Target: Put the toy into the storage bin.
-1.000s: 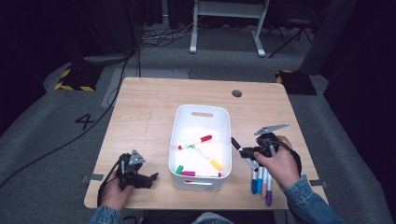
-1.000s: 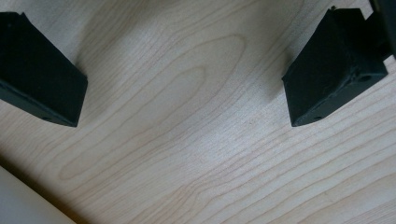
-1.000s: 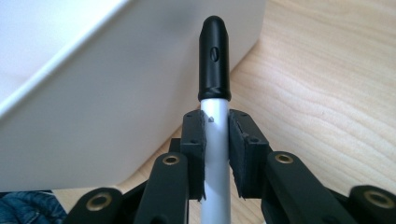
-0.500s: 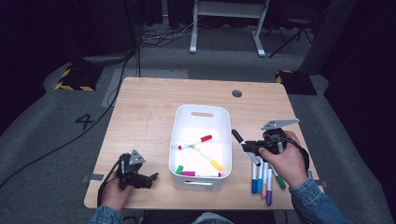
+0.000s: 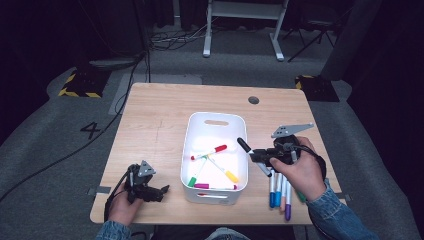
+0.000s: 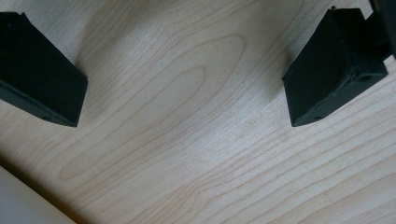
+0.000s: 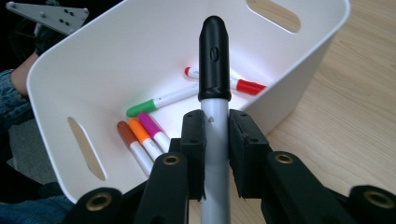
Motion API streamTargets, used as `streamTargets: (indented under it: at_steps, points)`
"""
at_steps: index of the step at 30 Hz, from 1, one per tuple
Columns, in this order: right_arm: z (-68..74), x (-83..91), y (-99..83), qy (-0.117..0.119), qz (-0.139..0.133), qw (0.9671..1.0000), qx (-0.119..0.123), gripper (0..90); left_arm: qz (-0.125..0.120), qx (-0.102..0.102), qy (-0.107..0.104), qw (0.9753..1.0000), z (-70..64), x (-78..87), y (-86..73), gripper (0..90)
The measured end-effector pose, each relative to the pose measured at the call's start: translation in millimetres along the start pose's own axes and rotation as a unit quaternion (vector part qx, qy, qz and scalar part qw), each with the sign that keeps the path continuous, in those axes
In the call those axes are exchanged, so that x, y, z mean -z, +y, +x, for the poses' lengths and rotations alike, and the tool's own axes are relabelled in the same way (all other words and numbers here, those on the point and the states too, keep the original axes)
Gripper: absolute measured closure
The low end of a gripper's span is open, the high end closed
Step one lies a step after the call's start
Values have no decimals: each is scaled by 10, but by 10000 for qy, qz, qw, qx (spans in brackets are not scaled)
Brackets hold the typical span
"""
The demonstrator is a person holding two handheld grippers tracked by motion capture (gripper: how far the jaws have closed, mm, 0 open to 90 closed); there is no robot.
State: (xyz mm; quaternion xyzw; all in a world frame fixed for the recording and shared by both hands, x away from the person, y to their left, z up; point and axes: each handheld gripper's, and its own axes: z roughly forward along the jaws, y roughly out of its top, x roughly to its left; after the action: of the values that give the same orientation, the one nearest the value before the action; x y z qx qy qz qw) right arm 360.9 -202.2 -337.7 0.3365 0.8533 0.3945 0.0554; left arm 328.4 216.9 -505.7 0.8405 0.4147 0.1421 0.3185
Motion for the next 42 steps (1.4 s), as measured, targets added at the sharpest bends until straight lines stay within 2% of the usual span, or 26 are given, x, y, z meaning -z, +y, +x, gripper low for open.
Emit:
streamTargets:
  at_steps: [13,29,42]
  points:
    - [217,-118,165,284,0,9993,226,773,0,0,0,10000,0,0,0,0]
    - [490,-271,349,636,0,9966,524,773,1,-1,-1,10000,0,0,0,0]
    - [560,-459,256,802,464,9938,612,773,7,-9,1,10000,1,1,0,0]
